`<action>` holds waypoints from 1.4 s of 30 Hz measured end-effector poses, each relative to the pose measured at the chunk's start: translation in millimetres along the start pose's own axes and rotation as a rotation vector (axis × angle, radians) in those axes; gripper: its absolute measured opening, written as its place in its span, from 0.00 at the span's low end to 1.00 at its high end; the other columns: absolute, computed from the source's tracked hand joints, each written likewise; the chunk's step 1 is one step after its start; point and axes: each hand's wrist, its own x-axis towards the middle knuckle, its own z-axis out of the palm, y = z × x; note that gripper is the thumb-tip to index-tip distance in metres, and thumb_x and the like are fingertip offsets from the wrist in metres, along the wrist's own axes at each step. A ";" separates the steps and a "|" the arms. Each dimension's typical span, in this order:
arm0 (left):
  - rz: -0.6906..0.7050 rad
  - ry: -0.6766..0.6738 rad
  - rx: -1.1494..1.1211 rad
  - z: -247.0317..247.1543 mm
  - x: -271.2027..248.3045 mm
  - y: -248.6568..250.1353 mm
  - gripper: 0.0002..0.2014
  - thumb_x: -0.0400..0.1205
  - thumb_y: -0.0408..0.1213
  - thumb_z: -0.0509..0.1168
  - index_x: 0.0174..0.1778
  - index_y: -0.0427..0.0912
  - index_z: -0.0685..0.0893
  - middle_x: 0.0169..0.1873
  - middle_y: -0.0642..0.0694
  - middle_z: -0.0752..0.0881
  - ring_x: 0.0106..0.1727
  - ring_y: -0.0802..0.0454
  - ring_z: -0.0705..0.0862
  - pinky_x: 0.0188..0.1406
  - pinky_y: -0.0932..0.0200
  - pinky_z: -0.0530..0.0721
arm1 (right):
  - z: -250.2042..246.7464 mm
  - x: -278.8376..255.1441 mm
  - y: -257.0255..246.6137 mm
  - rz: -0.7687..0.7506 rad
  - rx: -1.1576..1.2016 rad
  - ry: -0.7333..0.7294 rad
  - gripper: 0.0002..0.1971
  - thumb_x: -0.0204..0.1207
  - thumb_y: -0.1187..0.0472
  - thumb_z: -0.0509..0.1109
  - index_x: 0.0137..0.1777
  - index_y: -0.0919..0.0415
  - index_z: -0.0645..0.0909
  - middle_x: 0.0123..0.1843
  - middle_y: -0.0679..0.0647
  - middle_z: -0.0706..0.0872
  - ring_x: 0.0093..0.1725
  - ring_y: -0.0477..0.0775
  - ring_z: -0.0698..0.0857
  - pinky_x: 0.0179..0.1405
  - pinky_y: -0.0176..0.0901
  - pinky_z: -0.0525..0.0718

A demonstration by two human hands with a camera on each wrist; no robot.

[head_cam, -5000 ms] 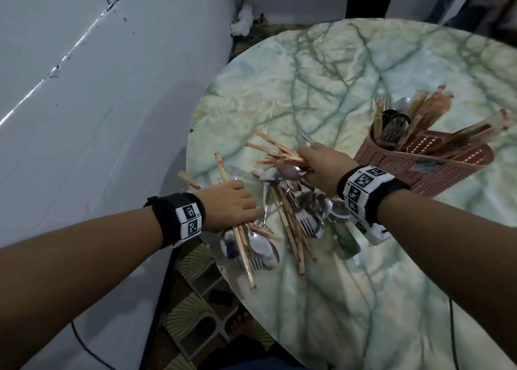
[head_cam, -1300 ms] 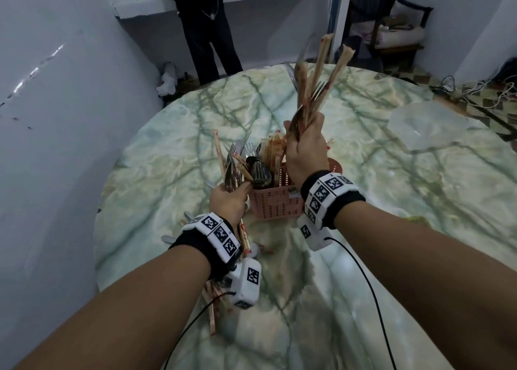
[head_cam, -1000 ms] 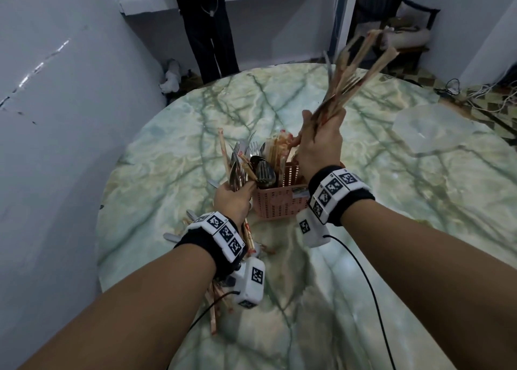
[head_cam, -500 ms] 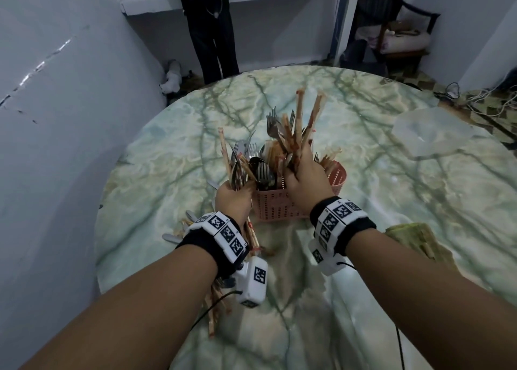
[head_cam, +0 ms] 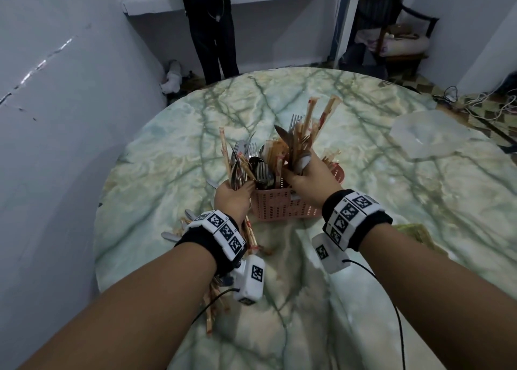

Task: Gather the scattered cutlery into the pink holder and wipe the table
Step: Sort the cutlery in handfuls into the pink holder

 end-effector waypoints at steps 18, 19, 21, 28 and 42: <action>0.023 -0.013 0.051 0.1 1.2 1.4 0.17 0.76 0.50 0.75 0.52 0.40 0.88 0.35 0.47 0.86 0.33 0.48 0.81 0.36 0.59 0.75 | 3.6 -10.2 -6.0 -0.028 0.206 0.200 0.28 0.78 0.68 0.73 0.75 0.55 0.68 0.57 0.41 0.85 0.55 0.37 0.84 0.56 0.37 0.83; 0.024 -0.022 0.042 0.8 1.2 1.3 0.19 0.73 0.52 0.74 0.51 0.40 0.89 0.35 0.46 0.86 0.33 0.47 0.81 0.38 0.57 0.76 | 3.6 -9.3 -6.6 -0.036 0.184 0.179 0.28 0.78 0.66 0.74 0.76 0.54 0.69 0.57 0.42 0.85 0.57 0.43 0.85 0.59 0.42 0.84; 0.031 -0.035 0.034 1.8 0.8 2.5 0.22 0.69 0.53 0.72 0.51 0.40 0.89 0.34 0.46 0.86 0.32 0.47 0.80 0.39 0.55 0.76 | 3.8 -8.1 -5.9 -0.050 0.169 0.125 0.28 0.77 0.60 0.77 0.75 0.52 0.71 0.59 0.43 0.87 0.61 0.47 0.86 0.63 0.51 0.86; 0.045 -0.010 0.058 2.1 2.3 0.0 0.19 0.74 0.50 0.73 0.52 0.38 0.88 0.33 0.47 0.85 0.30 0.49 0.79 0.37 0.56 0.76 | -0.4 -17.2 -1.4 -0.101 0.229 0.111 0.31 0.73 0.66 0.78 0.72 0.53 0.70 0.57 0.43 0.87 0.59 0.36 0.86 0.59 0.32 0.82; 0.074 -0.022 0.040 3.7 1.1 0.6 0.23 0.67 0.53 0.70 0.50 0.39 0.88 0.34 0.46 0.86 0.31 0.48 0.79 0.38 0.53 0.76 | -9.6 -17.7 -14.4 -0.150 0.167 0.149 0.28 0.77 0.65 0.77 0.73 0.55 0.70 0.58 0.43 0.85 0.57 0.26 0.83 0.62 0.37 0.84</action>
